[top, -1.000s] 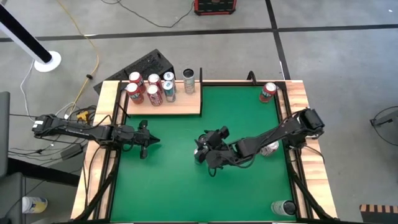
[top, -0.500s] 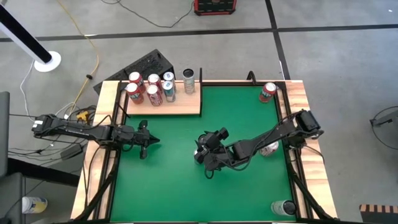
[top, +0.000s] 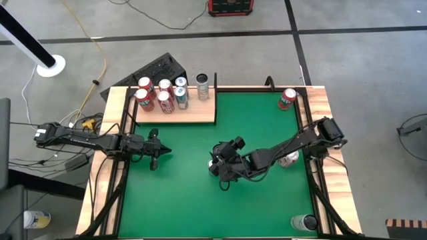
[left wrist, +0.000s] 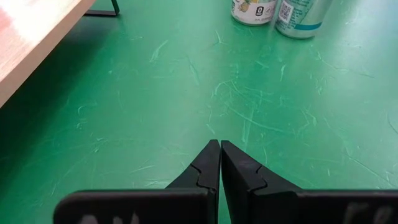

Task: Place canned beverage on shelf
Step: Put the top white and yellow soda can on the shelf aligned with the other white and yellow soda can

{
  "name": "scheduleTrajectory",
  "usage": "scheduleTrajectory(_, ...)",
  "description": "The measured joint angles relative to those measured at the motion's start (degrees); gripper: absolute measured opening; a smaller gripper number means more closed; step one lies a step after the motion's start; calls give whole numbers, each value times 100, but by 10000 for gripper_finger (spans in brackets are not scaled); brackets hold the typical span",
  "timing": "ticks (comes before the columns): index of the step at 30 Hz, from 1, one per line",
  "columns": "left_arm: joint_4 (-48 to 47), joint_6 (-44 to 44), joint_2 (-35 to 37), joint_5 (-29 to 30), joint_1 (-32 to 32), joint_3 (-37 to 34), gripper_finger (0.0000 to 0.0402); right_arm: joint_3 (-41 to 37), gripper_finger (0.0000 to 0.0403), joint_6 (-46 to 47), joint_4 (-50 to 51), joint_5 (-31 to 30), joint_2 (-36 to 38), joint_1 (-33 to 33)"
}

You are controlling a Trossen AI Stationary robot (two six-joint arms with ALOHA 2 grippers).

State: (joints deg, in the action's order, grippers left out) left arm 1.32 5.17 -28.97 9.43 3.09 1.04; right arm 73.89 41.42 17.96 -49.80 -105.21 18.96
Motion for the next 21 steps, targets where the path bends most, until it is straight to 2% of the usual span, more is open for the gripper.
scheduleTrajectory(5, 0, 0, 0, 0, -2, 0, 0, 0, 308, 33, -6, 10, 0, 0)
scheduleTrajectory(11, 0, 0, 0, 0, -1, 0, 0, -3, 278, 24, -1, 30, 40, -21)
scheduleTrajectory(21, 0, 0, 0, -2, 0, 0, 0, 182, 278, -1000, -84, 286, 492, -391)
